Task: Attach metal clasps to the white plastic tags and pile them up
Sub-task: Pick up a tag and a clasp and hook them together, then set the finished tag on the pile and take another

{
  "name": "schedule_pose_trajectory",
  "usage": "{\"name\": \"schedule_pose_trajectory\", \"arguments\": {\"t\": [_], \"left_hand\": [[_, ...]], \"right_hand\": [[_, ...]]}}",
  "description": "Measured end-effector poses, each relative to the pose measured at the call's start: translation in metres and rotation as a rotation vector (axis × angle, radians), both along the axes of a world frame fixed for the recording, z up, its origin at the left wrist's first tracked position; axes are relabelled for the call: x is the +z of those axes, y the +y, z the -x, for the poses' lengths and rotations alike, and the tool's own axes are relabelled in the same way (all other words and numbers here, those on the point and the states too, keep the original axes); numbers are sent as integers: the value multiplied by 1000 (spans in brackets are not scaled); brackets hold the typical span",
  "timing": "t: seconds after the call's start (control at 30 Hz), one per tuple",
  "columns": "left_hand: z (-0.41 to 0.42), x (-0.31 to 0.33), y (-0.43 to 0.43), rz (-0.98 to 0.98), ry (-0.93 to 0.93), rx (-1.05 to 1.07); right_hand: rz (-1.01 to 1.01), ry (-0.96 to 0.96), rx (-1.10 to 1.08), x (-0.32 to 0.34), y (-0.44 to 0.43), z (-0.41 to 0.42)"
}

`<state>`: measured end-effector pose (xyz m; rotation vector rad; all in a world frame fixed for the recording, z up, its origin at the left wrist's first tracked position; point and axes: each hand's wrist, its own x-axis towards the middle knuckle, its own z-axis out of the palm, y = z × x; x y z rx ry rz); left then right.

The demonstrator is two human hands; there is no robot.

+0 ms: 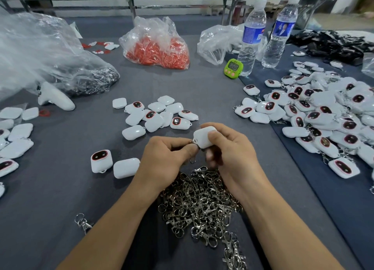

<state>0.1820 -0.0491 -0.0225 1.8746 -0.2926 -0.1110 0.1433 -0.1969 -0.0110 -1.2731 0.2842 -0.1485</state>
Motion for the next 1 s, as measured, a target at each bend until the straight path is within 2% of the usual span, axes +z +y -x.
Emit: {"name": "schedule_pose_trajectory", "arguments": {"t": [0.1,0.2,0.3,0.37,0.47,0.57,0.6,0.63,0.67,0.73,0.77,0.8,0.87,1.0], "left_hand": [[2,1,0,33,-23,41],[9,4,0,-57,-196,96],[15,5,3,-418,-527,132],[18,5,4,-610,-670,159],[20,6,3,-684,-678,188],[17,2,2,-577,-620,200],[16,2,2,-531,-571,205],[14,1,3,-487,-524,204],[12,0,4,-469,-498,216],[10,-2,5,-498,-509,254],[9,-4,4,-522,-524,266],[9,-5,3,-551,-538,266],[9,-8,3,-598,-558,267],[9,-8,4,-669,-589,284]], "right_hand": [[-40,4,3,0,1,-1],[-30,-4,1,0,3,-1],[-7,-15,-15,-1,7,-1],[59,-29,-9,-2,11,-1],[211,-62,14,-2,12,1],[296,-13,55,-1,1,1],[258,18,51,3,-4,0],[135,38,28,6,-11,-1],[-95,36,-4,10,-20,-1],[-665,-94,-73,14,-46,1],[-850,-196,-79,14,-60,4],[-947,-276,-66,13,-70,7],[-963,-314,-61,11,-78,9],[-816,-213,-10,10,-62,5]]}}
